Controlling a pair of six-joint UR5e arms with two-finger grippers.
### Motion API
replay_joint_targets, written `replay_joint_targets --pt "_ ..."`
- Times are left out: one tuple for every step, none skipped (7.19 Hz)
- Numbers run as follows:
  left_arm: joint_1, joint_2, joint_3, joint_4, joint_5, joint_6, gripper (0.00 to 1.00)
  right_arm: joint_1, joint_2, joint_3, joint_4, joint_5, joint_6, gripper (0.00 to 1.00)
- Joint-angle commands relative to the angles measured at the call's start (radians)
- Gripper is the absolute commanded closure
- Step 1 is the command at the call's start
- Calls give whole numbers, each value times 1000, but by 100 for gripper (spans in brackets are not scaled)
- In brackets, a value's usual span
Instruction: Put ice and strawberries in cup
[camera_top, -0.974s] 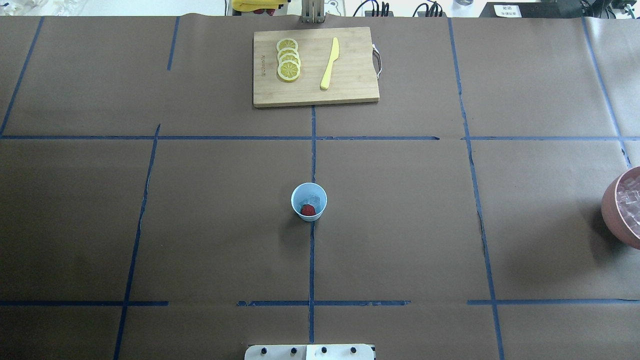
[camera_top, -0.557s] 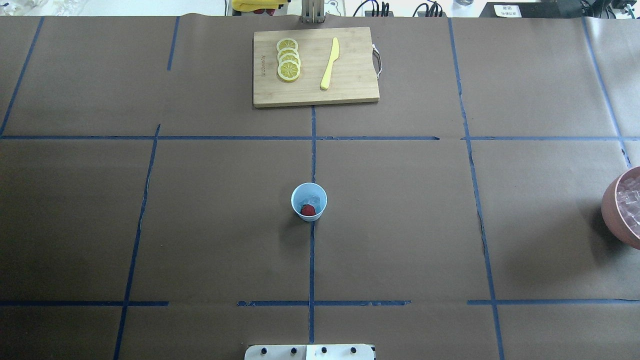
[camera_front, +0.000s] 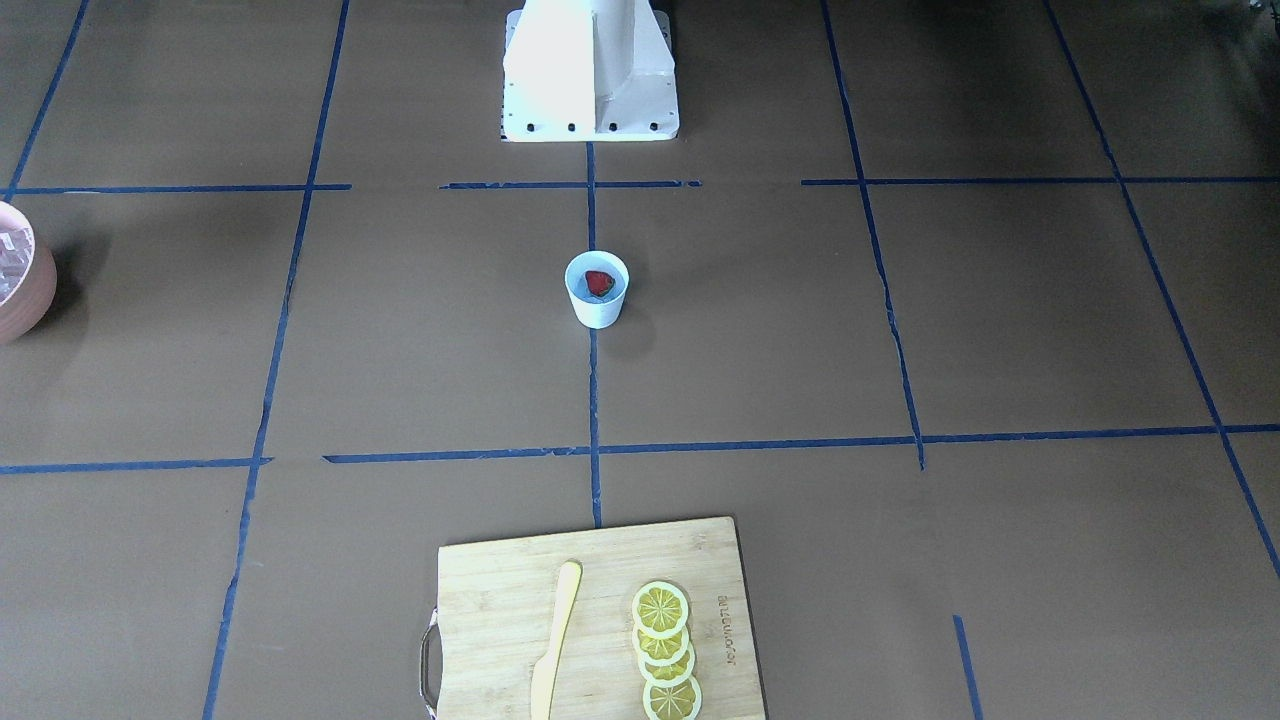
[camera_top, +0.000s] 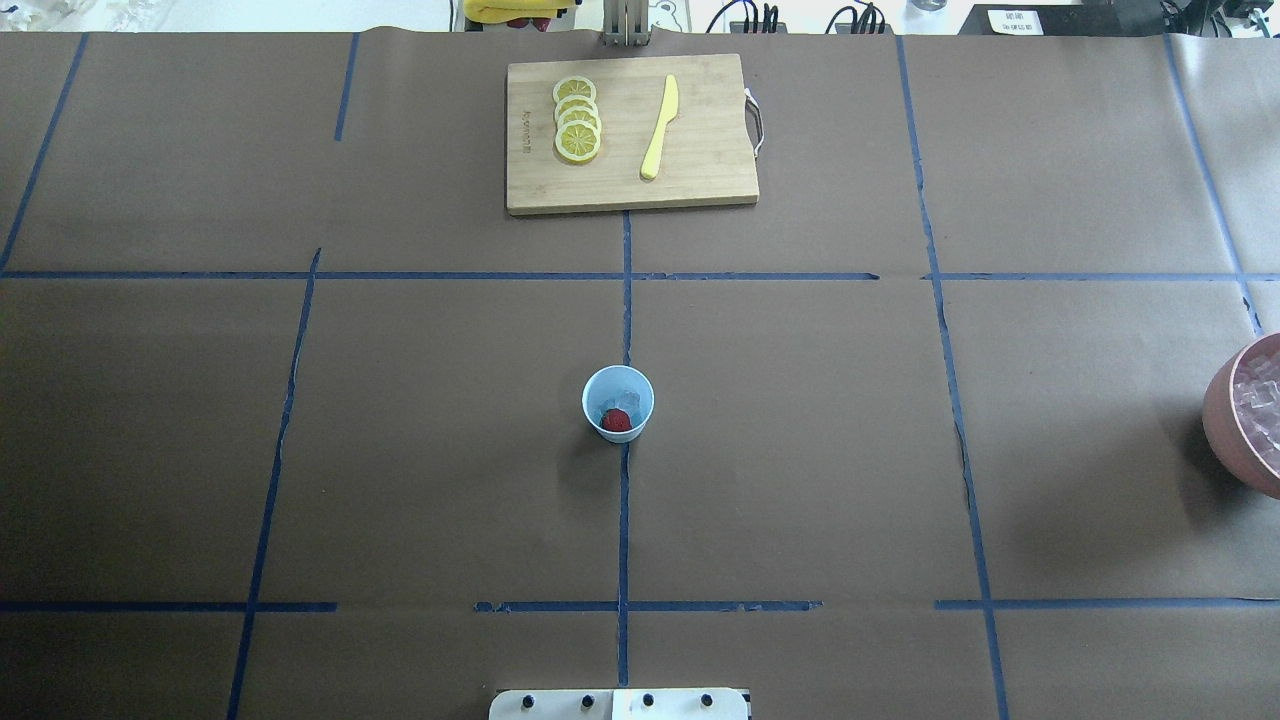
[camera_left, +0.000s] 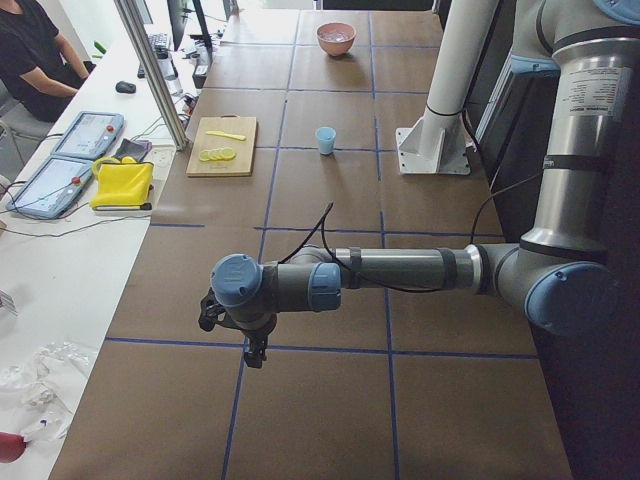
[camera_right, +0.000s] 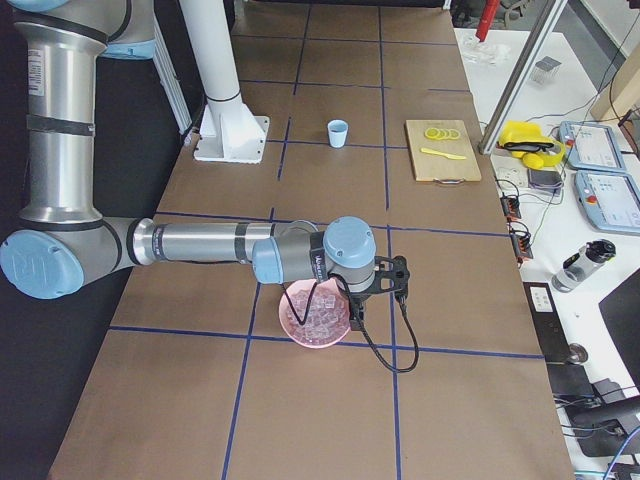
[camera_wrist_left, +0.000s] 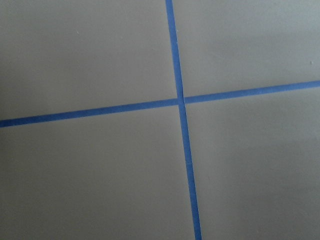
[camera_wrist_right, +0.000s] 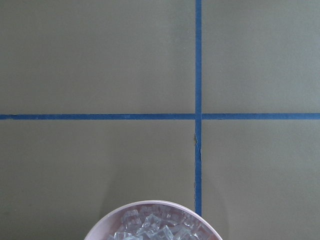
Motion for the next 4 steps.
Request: replay_joint_targets --pt "-24 4 -19 2 9 -2 0 0 2 -2 0 -4 0 1" --pt "-24 4 -17 3 15 -2 0 0 2 -2 0 -4 0 1" --pt "-24 4 -16 3 15 -2 0 0 1 -2 0 -4 0 1" --pt "-24 4 -16 3 15 -2 0 2 1 -2 0 -2 0 1"
